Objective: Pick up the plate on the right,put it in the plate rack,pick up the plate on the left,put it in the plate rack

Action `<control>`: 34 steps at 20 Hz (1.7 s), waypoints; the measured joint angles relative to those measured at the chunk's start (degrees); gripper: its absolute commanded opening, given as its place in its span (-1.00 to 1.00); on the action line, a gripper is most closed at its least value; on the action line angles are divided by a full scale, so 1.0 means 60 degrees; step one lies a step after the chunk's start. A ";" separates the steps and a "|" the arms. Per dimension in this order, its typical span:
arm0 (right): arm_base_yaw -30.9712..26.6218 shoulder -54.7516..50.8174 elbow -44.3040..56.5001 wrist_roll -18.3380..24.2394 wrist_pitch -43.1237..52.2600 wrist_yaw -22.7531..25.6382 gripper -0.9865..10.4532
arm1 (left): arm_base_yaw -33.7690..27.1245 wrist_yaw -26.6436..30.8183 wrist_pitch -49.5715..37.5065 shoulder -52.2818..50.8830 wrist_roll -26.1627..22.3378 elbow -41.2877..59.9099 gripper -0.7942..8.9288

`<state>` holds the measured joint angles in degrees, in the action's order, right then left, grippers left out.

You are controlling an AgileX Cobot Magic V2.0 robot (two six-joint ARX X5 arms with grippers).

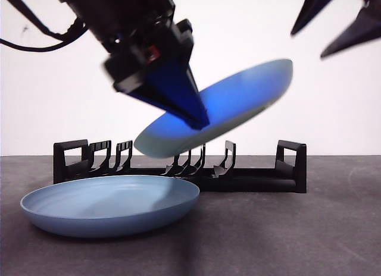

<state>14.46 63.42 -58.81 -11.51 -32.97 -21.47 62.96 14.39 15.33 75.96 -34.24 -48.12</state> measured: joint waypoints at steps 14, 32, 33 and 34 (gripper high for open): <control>-0.0040 -0.0973 -0.0062 -0.0124 0.0994 0.2368 -0.33 | -0.3100 -0.2568 0.0007 -0.2007 0.4269 -0.1541 -0.85; -0.0040 -0.0973 -0.0062 -0.0266 0.0994 0.2368 -0.34 | -0.8790 -0.8353 -0.2229 0.0138 0.6761 -0.1534 -0.86; -0.0040 -0.0973 -0.0062 -0.0266 0.0994 0.2368 -0.34 | -0.8790 -0.8353 -0.2229 0.0288 0.6761 -0.1534 -0.86; -0.0040 -0.0973 -0.0062 -0.0266 0.0994 0.2368 -0.34 | -0.8790 -0.8353 -0.2266 0.0444 0.6757 -0.1534 -0.86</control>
<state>14.22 57.58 -59.18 -13.10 -27.00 -7.27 10.22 -35.73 1.74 78.63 6.31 -57.32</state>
